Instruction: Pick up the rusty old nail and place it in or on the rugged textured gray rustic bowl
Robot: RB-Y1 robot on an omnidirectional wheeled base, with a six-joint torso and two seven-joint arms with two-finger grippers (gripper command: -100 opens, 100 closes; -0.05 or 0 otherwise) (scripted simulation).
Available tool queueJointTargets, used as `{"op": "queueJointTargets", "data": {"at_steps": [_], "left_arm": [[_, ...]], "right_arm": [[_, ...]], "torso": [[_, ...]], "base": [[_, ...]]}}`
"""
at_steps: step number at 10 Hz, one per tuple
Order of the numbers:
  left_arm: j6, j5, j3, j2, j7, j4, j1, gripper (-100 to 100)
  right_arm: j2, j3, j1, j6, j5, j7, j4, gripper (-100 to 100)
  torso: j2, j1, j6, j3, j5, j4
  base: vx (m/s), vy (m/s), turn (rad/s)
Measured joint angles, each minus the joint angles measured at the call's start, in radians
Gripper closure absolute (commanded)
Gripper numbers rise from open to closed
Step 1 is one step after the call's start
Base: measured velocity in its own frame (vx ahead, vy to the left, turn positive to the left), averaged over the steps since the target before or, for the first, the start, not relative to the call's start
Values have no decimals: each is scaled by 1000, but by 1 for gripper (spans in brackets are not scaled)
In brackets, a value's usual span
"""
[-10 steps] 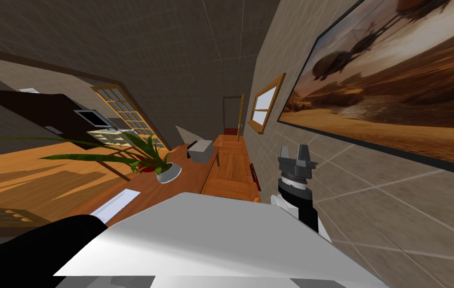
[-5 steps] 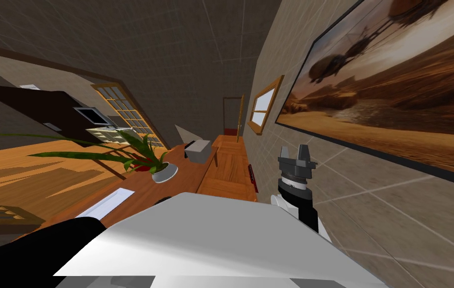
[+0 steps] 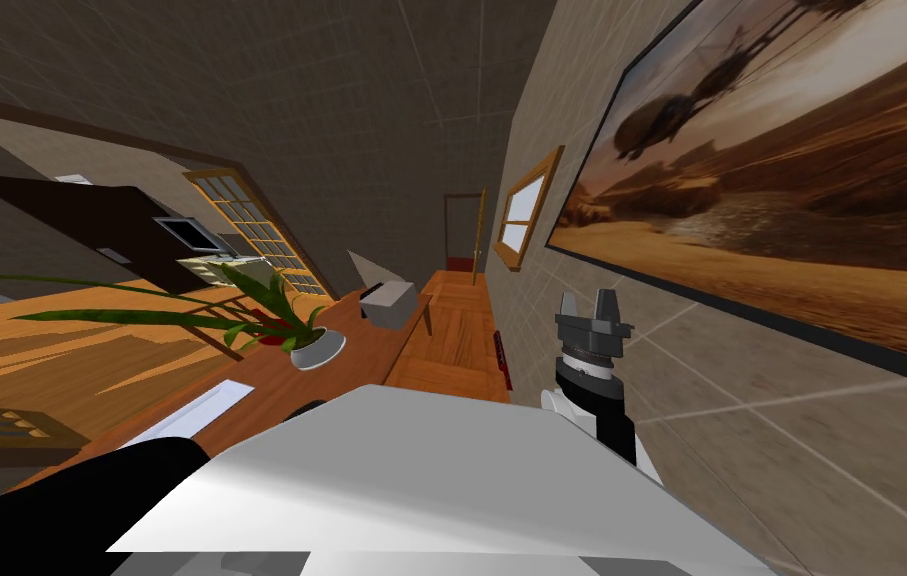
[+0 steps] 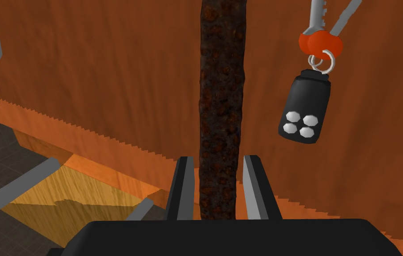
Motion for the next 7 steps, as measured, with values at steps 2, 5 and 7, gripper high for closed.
{"op": "queueJointTargets", "data": {"at_steps": [2, 5, 7], "left_arm": [[31, -3, 14, 14, 33, -25, 31, 100], [77, -16, 29, 26, 83, -58, 63, 100], [115, -25, 42, 40, 123, -89, 89, 100]], "right_arm": [[0, 0, 0, 0, 0, 0, 0, 0], [0, 0, 0, 0, 0, 0, 0, 0], [0, 0, 0, 0, 0, 0, 0, 0]], "torso": [[0, 0, 0, 0, 0, 0], [1, 0, 0, 1, 0, 1], [-1, -3, 0, 0, 0, 0]], "base": [[65, -88, 19], [60, -88, 18], [79, -130, -1]]}}
